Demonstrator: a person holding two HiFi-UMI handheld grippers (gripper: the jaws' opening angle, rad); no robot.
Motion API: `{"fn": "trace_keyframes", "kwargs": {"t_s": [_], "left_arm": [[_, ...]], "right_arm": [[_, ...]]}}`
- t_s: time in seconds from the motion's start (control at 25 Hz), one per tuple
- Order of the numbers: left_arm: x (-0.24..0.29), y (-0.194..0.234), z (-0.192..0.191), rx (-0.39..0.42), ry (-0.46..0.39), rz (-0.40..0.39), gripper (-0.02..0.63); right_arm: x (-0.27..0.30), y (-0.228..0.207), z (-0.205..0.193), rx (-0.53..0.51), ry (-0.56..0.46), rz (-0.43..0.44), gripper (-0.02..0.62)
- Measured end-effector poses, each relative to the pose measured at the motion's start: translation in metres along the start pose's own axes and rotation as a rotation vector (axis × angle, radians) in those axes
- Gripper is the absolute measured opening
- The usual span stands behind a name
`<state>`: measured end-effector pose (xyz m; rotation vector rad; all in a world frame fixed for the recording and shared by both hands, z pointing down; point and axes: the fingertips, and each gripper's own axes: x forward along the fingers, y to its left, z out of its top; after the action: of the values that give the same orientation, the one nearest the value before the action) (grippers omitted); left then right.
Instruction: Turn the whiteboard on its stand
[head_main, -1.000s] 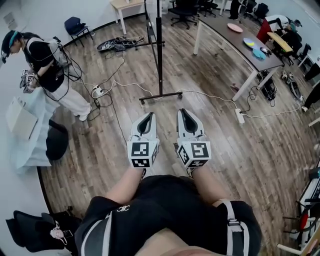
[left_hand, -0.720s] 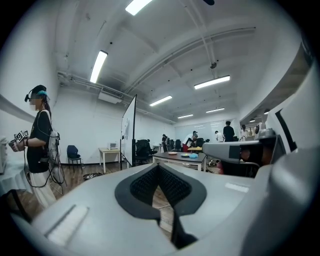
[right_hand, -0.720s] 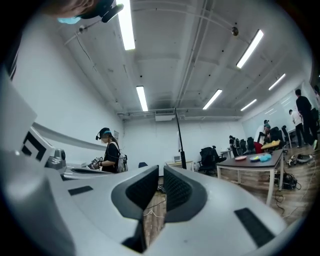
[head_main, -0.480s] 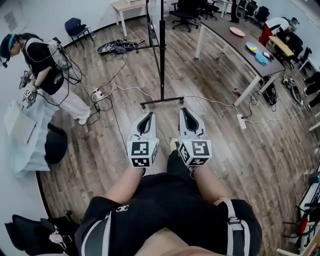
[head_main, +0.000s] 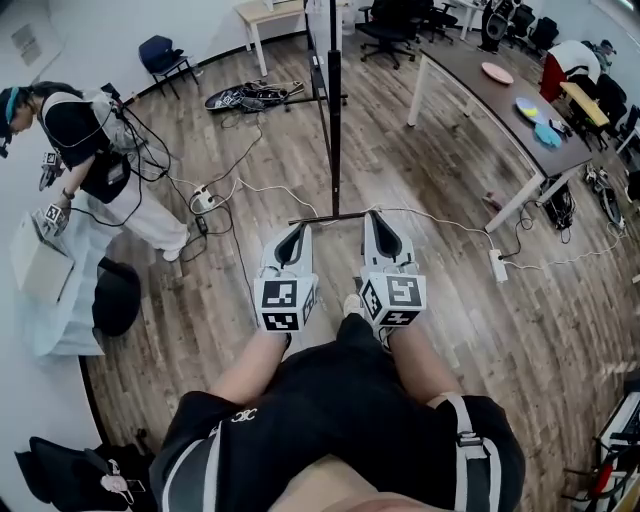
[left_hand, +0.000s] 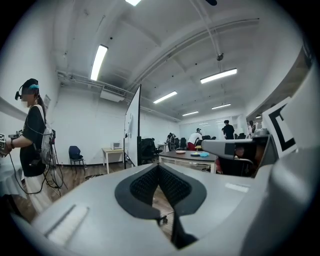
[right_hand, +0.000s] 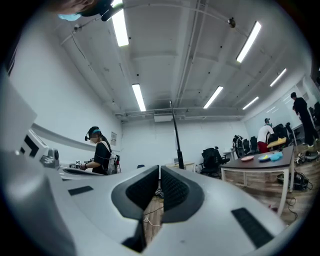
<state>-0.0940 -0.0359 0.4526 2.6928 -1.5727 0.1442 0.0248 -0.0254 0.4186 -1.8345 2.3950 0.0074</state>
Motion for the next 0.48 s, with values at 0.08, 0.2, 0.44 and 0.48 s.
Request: {"fn": "trace_keyframes", "kwargs": {"t_s": [0.08,0.2,0.44,0.48], "left_arm": [[0.026,0.008,0.000,-0.004,0.011,0.007,0.011],[0.061,0.021,0.005,-0.011,0.019,0.023,0.011],[0.128,0.043,0.017,-0.023,0.028,0.049,0.011],[0.139,0.046,0.018,-0.026,0.031,0.052,0.011]], "right_arm": [[0.026,-0.011,-0.005,-0.003,0.017,0.012,0.009],[0.063,-0.027,-0.007,-0.005,0.036,0.033,0.009],[0.132,-0.056,0.000,-0.015,0.041,0.068,0.008],[0.142,-0.061,0.000,-0.016,0.046,0.072,0.008]]}}
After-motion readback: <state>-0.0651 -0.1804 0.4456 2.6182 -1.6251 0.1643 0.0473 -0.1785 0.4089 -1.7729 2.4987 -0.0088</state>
